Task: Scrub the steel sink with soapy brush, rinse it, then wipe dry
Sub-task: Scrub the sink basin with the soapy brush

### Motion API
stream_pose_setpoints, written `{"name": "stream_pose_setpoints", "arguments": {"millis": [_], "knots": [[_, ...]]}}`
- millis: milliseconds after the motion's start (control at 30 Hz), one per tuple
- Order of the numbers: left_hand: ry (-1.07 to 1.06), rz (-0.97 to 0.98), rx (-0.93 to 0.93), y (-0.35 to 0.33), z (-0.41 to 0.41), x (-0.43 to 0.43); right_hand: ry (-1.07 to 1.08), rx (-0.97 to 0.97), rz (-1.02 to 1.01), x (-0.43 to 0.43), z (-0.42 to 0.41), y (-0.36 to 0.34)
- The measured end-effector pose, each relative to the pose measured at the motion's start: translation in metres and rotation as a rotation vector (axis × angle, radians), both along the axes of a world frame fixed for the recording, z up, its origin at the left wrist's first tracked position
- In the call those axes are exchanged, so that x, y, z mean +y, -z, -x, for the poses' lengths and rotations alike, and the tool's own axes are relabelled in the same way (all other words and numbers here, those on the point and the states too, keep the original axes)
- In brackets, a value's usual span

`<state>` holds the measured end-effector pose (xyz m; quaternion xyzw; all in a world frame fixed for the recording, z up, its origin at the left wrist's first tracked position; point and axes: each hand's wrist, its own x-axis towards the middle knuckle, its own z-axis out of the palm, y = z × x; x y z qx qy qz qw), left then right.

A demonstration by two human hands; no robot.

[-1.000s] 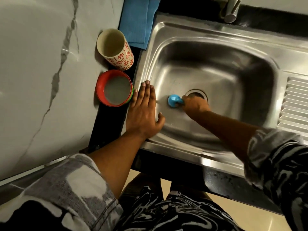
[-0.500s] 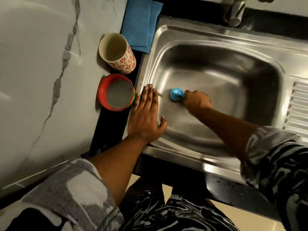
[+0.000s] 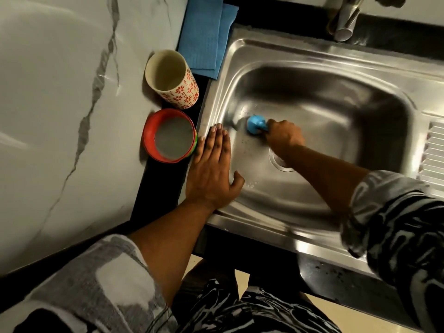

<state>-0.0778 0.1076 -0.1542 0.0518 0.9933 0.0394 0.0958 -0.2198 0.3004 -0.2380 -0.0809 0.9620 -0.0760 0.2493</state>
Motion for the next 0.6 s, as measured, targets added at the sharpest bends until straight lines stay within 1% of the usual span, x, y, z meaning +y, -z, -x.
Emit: {"name": "stream_pose_setpoints", "arguments": {"millis": [67, 133, 200, 267, 333, 400, 467, 533, 600], "knots": [[0.0, 0.007, 0.006, 0.0, 0.0, 0.0, 0.088, 0.039, -0.059, 0.027, 0.017, 0.003], [0.003, 0.015, 0.005, 0.0, 0.0, 0.0, 0.187, 0.072, -0.064, 0.035, 0.036, 0.004], [0.008, 0.023, -0.001, 0.001, 0.0, 0.0, 0.252, 0.076, 0.001, 0.019, 0.045, 0.006], [0.007, 0.016, -0.001, 0.001, 0.001, 0.0, 0.27, 0.05, 0.111, -0.012, 0.038, 0.005], [0.001, 0.004, 0.002, 0.002, 0.0, 0.0, 0.213, 0.008, 0.186, -0.039, 0.018, 0.004], [-0.002, -0.008, 0.003, 0.001, 0.001, 0.0, 0.103, -0.009, 0.14, -0.041, 0.0, 0.002], [0.0, -0.019, 0.008, 0.001, 0.001, 0.0, 0.027, -0.02, 0.061, -0.02, -0.005, 0.002], [0.001, -0.025, 0.016, 0.0, 0.001, 0.0, 0.075, -0.028, 0.011, 0.009, 0.005, 0.004], [0.002, -0.016, 0.016, 0.0, 0.0, 0.0, 0.217, 0.032, 0.003, 0.027, 0.022, 0.006]]}}
